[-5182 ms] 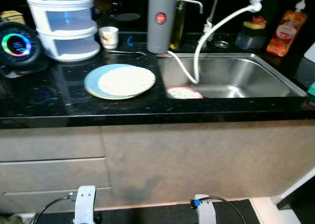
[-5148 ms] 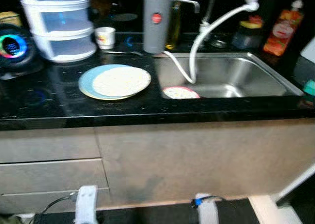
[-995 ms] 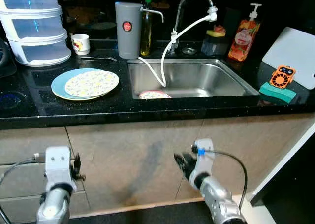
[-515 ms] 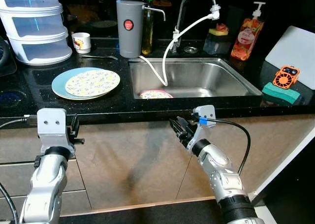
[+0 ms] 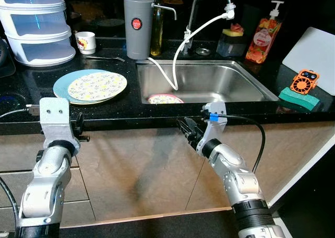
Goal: Kitchen organization
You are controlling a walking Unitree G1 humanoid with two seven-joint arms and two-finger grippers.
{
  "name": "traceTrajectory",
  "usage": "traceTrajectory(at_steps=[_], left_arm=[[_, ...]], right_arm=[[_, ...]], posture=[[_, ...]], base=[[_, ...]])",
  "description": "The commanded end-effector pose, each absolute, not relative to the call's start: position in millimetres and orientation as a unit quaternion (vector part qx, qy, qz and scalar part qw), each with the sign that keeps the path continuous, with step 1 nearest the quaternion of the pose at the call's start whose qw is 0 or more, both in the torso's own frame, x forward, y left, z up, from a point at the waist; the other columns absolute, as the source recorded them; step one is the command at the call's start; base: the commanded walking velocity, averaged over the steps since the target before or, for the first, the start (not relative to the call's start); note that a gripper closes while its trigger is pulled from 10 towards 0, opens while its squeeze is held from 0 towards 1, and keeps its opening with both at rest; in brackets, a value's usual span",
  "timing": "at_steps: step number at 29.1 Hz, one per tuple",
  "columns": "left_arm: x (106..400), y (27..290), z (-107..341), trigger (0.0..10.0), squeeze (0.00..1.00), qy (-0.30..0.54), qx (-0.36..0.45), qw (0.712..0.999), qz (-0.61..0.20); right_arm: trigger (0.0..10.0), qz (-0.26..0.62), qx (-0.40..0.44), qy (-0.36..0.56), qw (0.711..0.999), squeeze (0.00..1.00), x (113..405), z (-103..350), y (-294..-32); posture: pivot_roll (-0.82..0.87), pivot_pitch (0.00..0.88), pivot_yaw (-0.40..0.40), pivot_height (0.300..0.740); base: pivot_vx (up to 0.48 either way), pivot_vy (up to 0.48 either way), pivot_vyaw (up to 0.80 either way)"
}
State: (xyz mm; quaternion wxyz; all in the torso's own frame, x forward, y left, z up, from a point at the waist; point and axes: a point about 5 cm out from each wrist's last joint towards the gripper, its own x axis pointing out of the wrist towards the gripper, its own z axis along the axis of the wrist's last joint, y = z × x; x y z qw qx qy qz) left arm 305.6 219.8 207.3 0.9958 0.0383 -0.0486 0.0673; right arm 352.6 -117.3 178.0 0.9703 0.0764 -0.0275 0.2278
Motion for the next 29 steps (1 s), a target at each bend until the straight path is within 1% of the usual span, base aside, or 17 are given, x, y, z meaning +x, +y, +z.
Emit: traceTrajectory(at_steps=[1,8,12,29], left_arm=[[306.2,217.9,211.3,10.0,0.0,-0.046,0.045,0.996,0.057],[305.8,216.0,209.3,10.0,0.0,-0.019,0.057,0.997,0.056],[304.7,218.1,209.5,10.0,0.0,-0.016,0.062,0.996,0.055],[302.5,222.8,216.9,10.0,0.0,-0.021,0.06,0.996,0.062]], right_arm=[[10.0,0.232,0.078,-0.035,0.969,0.0,353.0,185.7,-114.5],[10.0,0.229,0.084,-0.025,0.969,0.0,351.7,184.9,-114.2],[10.0,0.23,0.088,-0.022,0.969,0.0,351.0,183.4,-111.8],[10.0,0.233,0.093,-0.014,0.968,0.0,349.0,181.3,-110.1]], posture=[[0.08,0.063,-0.063,0.74],[0.08,0.06,-0.063,0.74],[0.09,0.045,-0.062,0.74],[0.09,0.045,-0.062,0.74]], base=[[0.0,0.0,0.0],[0.069,0.0,0.0],[0.243,0.0,0.0],[0.293,0.0,0.0]])
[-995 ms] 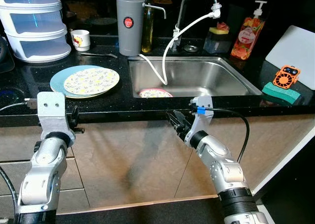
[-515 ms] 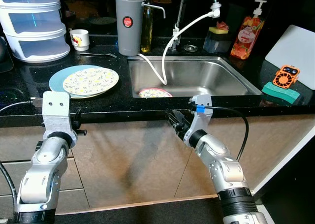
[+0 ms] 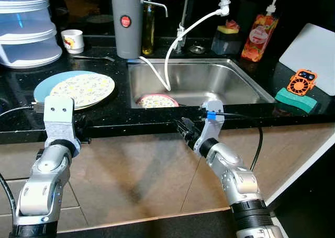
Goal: Kitchen organization
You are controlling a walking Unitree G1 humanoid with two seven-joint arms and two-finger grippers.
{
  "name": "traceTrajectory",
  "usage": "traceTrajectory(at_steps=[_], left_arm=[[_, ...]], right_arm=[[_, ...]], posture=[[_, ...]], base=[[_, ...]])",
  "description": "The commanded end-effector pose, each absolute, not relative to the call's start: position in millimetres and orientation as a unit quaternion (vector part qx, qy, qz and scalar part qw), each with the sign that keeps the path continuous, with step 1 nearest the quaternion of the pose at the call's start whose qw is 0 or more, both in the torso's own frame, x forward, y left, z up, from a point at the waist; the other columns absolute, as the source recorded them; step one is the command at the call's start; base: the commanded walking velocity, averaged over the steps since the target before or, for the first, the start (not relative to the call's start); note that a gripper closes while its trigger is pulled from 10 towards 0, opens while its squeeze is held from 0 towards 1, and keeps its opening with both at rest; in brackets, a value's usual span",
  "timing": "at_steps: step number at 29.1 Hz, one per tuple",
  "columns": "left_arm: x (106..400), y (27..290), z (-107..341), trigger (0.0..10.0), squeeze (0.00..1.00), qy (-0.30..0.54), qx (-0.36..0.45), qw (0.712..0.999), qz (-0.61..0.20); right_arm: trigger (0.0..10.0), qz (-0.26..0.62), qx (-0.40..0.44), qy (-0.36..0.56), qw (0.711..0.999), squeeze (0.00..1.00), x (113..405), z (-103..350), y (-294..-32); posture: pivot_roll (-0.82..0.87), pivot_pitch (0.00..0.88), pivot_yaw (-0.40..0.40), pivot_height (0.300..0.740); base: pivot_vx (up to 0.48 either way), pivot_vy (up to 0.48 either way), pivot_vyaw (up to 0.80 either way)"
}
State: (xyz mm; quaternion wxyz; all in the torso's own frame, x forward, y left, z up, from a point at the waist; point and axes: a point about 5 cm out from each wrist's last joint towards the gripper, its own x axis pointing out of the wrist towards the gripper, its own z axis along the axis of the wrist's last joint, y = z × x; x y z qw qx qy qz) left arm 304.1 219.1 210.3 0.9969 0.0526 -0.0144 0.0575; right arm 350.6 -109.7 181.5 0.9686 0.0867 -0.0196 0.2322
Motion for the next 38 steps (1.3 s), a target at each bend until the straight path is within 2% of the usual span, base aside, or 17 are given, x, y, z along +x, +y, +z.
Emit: traceTrajectory(at_steps=[1,20,38], left_arm=[[302.5,222.8,216.9,10.0,0.0,-0.021,0.06,0.996,0.062],[300.6,223.7,218.5,10.0,0.0,-0.021,0.057,0.996,0.062],[303.3,218.5,226.9,10.0,0.0,-0.024,0.06,0.997,0.045]], right_arm=[[10.0,0.233,0.093,-0.014,0.968,0.0,349.0,181.3,-110.1],[10.0,0.237,0.097,-0.009,0.967,0.0,348.9,179.3,-107.4],[10.0,0.226,0.116,-0.012,0.967,0.0,348.5,177.9,-106.7]], posture=[[0.09,0.045,-0.062,0.74],[0.1,0.051,-0.063,0.74],[0.14,0.057,-0.029,0.74]], base=[[0.311,0.0,0.0],[0.309,0.0,0.0],[0.303,0.0,0.0]])
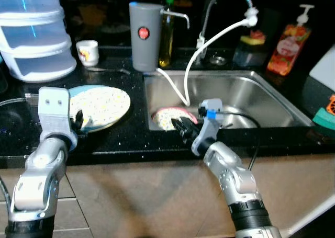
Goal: Kitchen organization
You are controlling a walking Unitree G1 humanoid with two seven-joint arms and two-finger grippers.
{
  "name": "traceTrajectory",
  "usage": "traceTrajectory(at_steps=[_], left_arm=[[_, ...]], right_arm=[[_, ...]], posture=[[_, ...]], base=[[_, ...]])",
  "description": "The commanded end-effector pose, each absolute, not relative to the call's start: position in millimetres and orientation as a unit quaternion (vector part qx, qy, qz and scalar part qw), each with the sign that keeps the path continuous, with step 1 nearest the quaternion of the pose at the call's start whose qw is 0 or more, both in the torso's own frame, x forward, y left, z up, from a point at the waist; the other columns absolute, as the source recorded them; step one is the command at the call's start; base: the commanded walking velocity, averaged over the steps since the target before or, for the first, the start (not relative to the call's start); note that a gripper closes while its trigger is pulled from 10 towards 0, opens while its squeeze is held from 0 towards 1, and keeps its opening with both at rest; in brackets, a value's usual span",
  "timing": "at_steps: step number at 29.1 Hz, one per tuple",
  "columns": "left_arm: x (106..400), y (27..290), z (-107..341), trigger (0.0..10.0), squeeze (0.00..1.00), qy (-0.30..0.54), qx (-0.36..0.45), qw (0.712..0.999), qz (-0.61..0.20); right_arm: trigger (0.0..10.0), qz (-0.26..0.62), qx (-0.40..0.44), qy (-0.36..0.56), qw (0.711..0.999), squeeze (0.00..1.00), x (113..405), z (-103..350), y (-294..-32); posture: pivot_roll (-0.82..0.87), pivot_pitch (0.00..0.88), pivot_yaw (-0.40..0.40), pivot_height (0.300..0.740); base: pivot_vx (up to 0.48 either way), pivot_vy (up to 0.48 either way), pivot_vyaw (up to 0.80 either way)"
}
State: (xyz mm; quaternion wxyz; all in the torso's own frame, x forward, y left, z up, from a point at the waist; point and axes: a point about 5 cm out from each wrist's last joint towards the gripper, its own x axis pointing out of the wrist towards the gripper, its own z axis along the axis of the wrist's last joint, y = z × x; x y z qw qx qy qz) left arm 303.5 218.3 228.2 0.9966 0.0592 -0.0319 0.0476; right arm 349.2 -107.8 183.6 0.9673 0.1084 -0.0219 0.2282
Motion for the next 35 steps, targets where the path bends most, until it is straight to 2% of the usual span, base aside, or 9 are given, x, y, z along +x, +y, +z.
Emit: traceTrajectory(at_steps=[1,24,35], left_arm=[[303.2,218.0,227.2,10.0,0.0,-0.023,0.06,0.997,0.044],[299.3,213.6,228.9,10.0,0.0,-0.011,0.06,0.998,0.034],[291.6,218.6,230.0,10.0,0.0,-0.025,0.041,0.997,0.066]], right_arm=[[10.0,0.225,0.117,-0.012,0.967,0.0,348.8,177.7,-106.9],[10.0,0.225,0.128,-0.01,0.966,0.0,349.8,177.5,-105.7],[10.0,0.233,0.118,-0.009,0.965,0.0,351.2,182.2,-107.4]], posture=[[0.15,0.057,-0.025,0.74],[0.17,0.068,0.01,0.74],[0.16,0.076,-0.015,0.74]], base=[[0.292,0.0,0.0],[0.274,0.0,0.0],[0.0,0.0,0.0]])
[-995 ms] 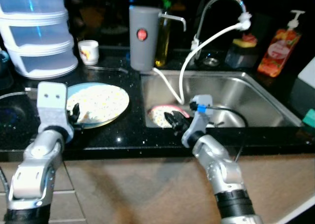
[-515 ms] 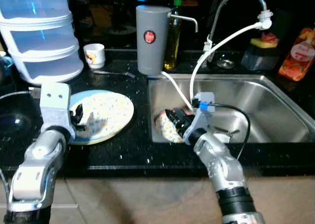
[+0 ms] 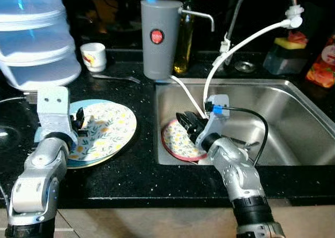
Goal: Kitchen organization
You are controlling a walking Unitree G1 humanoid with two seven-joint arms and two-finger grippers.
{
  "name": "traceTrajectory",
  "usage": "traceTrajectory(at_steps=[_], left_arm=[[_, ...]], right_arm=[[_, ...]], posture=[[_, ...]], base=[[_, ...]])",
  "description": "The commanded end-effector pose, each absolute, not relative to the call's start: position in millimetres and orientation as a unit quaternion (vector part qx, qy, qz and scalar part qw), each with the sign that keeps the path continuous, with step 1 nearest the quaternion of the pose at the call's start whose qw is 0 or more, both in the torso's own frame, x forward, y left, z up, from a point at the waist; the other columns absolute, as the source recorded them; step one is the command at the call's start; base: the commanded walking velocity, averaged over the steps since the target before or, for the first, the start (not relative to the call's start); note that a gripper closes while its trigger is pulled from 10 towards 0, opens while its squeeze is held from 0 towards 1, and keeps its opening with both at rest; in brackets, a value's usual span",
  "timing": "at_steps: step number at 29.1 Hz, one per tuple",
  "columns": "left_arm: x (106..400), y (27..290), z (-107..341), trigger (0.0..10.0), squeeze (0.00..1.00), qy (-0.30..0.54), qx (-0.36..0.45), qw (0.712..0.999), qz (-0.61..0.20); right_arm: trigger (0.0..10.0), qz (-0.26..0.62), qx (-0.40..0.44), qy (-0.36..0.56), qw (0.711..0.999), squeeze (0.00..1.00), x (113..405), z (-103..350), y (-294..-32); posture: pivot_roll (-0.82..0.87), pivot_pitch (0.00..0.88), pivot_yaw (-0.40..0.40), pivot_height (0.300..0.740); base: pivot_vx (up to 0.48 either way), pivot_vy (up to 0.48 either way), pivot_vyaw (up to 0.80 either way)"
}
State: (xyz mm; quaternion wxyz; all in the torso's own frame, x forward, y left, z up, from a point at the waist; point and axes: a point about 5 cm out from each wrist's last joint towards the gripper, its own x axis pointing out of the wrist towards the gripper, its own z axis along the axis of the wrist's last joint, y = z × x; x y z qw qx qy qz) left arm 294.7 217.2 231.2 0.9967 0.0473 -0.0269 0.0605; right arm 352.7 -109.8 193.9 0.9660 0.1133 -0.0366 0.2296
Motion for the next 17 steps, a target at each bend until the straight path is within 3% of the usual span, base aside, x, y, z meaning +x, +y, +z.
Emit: traceTrajectory(at_steps=[1,13,17], left_arm=[[290.1,219.0,229.1,10.0,0.0,-0.024,0.041,0.996,0.069],[272.8,224.7,239.0,10.0,0.0,0.045,0.101,0.992,0.052],[272.0,226.5,278.6,10.0,0.0,-0.002,0.128,0.992,0.002]], right_arm=[[10.0,0.235,0.115,-0.007,0.965,0.0,351.0,182.2,-107.4],[10.0,0.268,0.079,-0.014,0.96,0.0,351.5,202.0,-113.9],[10.0,0.311,0.061,-0.025,0.948,0.0,352.3,221.8,-116.5]], posture=[[0.15,0.081,-0.031,0.74],[0.13,0.078,-0.048,0.74],[0.14,0.075,-0.057,0.74]], base=[[0.0,0.0,0.0],[0.0,0.0,0.0],[0.0,0.0,0.0]])
